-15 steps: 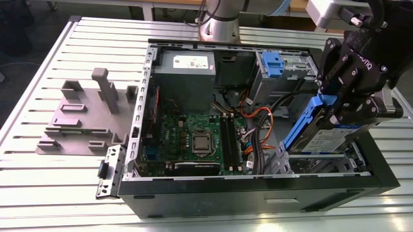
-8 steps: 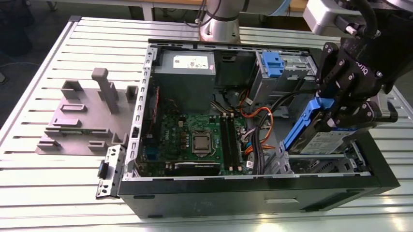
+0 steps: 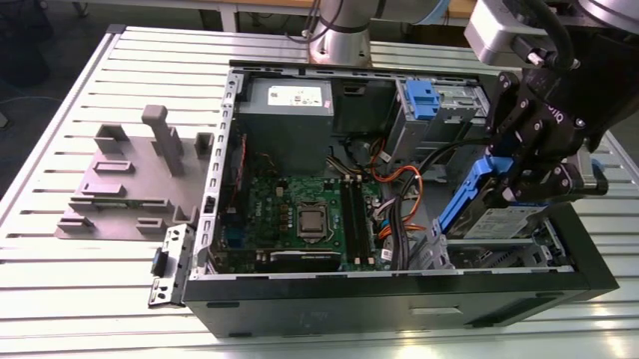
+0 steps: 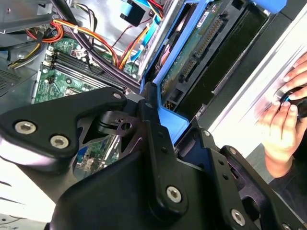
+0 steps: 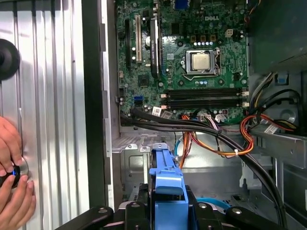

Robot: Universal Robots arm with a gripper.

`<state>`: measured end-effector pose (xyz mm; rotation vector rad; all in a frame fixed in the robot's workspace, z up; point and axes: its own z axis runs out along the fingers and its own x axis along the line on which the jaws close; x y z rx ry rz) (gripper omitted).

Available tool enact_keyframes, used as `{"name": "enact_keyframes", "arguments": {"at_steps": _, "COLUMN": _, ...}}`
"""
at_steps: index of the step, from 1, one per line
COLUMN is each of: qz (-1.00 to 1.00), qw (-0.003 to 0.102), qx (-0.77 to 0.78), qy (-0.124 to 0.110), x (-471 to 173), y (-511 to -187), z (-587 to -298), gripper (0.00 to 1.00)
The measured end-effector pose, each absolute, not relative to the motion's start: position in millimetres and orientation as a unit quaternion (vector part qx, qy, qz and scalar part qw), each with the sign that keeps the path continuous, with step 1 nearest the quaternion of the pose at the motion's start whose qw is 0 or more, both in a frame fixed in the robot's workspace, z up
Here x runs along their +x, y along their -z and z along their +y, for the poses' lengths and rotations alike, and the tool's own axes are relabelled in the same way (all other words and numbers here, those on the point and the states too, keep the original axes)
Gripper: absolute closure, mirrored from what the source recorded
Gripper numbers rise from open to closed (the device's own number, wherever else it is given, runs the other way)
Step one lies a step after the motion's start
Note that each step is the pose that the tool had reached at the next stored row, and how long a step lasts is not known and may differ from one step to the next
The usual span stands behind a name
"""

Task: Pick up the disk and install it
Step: 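Insert the disk into the insertion slot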

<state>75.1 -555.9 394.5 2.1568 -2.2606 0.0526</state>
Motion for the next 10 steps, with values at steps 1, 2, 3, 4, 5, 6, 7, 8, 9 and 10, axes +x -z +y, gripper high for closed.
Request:
{"name": "enact_keyframes", "arguments": {"at_steps": 1, "qz": -0.723, "qw": 0.008, "qx": 0.69, "qy": -0.017, "x": 75.1, "y": -393.7, "z": -556.0, "gripper": 0.64}}
{"name": "enact_keyframes", "arguments": {"at_steps": 2, "qz": -0.723, "qw": 0.008, "qx": 0.69, "qy": -0.017, "x": 75.1, "y": -392.8, "z": -556.1, "gripper": 0.64}}
{"name": "enact_keyframes", "arguments": {"at_steps": 3, "qz": -0.723, "qw": 0.008, "qx": 0.69, "qy": -0.017, "x": 75.1, "y": -392.0, "z": -556.2, "gripper": 0.64}}
{"name": "enact_keyframes", "arguments": {"at_steps": 4, "qz": -0.723, "qw": 0.008, "qx": 0.69, "qy": -0.017, "x": 75.1, "y": -391.2, "z": -556.3, "gripper": 0.64}}
{"name": "enact_keyframes", "arguments": {"at_steps": 5, "qz": -0.723, "qw": 0.008, "qx": 0.69, "qy": -0.017, "x": 75.1, "y": -390.4, "z": -556.4, "gripper": 0.64}}
{"name": "enact_keyframes", "arguments": {"at_steps": 6, "qz": -0.723, "qw": 0.008, "qx": 0.69, "qy": -0.017, "x": 75.0, "y": -389.6, "z": -556.5, "gripper": 0.64}}
{"name": "enact_keyframes", "arguments": {"at_steps": 7, "qz": -0.723, "qw": 0.008, "qx": 0.69, "qy": -0.017, "x": 75.0, "y": -388.9, "z": -556.6, "gripper": 0.64}}
{"name": "enact_keyframes", "arguments": {"at_steps": 8, "qz": -0.723, "qw": 0.008, "qx": 0.69, "qy": -0.017, "x": 75.1, "y": -388.1, "z": -556.6, "gripper": 0.64}}
{"name": "enact_keyframes", "arguments": {"at_steps": 9, "qz": -0.723, "qw": 0.008, "qx": 0.69, "qy": -0.017, "x": 75.1, "y": -387.4, "z": -556.7, "gripper": 0.64}}
{"name": "enact_keyframes", "arguments": {"at_steps": 10, "qz": -0.723, "qw": 0.008, "qx": 0.69, "qy": -0.017, "x": 75.1, "y": -386.5, "z": -556.8, "gripper": 0.64}}
